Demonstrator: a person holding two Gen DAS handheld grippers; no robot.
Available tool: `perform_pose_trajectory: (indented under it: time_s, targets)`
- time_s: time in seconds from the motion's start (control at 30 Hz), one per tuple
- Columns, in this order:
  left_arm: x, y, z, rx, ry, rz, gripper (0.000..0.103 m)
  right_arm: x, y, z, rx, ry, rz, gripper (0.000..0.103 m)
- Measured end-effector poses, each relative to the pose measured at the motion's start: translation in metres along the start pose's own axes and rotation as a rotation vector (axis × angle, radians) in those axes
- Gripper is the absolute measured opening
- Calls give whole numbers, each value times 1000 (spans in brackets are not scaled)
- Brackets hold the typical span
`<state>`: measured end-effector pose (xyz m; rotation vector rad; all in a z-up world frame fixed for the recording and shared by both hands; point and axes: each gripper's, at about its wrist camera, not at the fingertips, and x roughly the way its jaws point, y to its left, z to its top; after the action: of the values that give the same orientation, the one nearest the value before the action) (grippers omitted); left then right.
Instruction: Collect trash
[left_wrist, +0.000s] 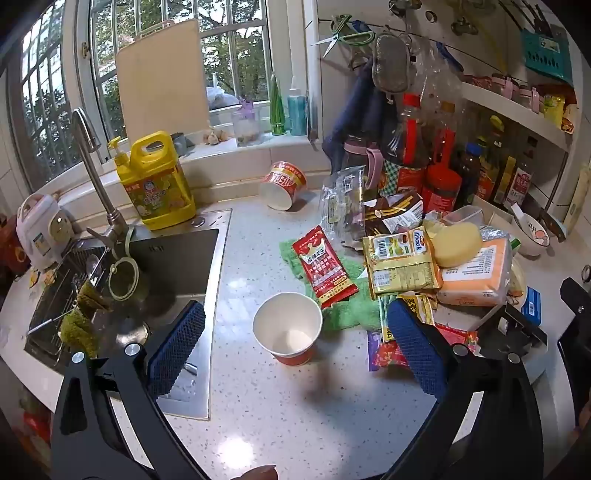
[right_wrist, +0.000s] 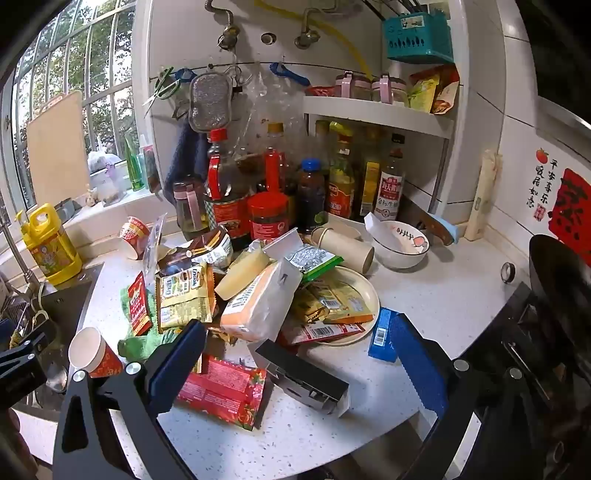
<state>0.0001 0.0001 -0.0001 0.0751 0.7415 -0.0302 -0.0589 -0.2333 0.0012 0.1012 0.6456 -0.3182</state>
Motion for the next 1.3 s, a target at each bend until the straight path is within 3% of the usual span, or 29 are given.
perform_pose_trajectory:
  time_s: [1.3]
  targets:
    - [1, 2, -4, 2, -2, 5, 97, -2, 1, 0, 6, -1, 3, 98]
